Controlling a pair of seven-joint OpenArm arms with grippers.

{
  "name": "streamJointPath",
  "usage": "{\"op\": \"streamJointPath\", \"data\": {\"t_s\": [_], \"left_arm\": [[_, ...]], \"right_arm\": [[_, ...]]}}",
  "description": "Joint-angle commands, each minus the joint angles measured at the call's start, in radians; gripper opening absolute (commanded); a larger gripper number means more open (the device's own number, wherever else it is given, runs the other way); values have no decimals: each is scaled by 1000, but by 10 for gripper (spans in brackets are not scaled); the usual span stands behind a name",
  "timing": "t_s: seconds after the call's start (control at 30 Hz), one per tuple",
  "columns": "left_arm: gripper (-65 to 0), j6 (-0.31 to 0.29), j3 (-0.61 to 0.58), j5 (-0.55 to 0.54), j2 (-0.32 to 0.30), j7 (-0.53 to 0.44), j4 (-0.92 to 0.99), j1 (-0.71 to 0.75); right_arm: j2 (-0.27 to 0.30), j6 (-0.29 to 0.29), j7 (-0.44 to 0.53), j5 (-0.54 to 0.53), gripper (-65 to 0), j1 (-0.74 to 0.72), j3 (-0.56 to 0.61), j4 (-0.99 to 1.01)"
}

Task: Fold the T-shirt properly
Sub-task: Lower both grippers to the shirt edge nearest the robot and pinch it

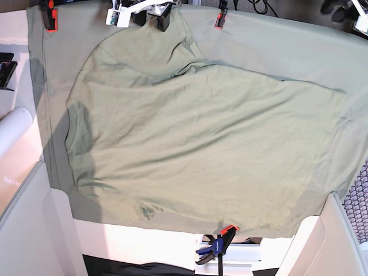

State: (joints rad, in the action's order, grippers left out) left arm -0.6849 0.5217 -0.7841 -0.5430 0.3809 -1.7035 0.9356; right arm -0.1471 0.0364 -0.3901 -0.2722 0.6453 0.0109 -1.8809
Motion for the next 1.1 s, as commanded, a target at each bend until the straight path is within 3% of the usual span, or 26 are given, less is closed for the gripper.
{"op": "streamJointPath", "data": {"t_s": [0.0, 0.17, 0.33, 0.4, 0.5, 0.53, 0.77, 1.07], "left_arm": [[-331, -13, 35, -24, -24, -3, -12, 9], [-331, -13, 112, -82, -77, 16, -12, 5], [-331, -13, 112, -74, -98, 16, -7, -77], [-322, 11, 112, -57, -100, 16, 3, -122], [-261, 45, 112, -49, -117, 20, 38, -187], [-247, 46, 112, -49, -126, 23, 51, -207], [-243, 66, 73, -48, -195, 28, 198, -365], [-243, 71, -139, -27, -222, 18, 446, -646]], "right_arm": [[-3, 4, 1, -4, -293, 6, 3, -11], [-3, 4, 15, 3, -294, 3, 3, 3], [-3, 3, 24, 34, -312, -46, 3, 51], [-3, 3, 24, 71, -413, -75, 3, 74], [-3, 4, 23, 129, -630, -111, 3, 106], [-3, 4, 22, 145, -650, -115, 3, 108], [-3, 4, -12, 205, -650, -115, 3, 108], [-3, 5, -13, 206, -650, -115, 3, 108]]}}
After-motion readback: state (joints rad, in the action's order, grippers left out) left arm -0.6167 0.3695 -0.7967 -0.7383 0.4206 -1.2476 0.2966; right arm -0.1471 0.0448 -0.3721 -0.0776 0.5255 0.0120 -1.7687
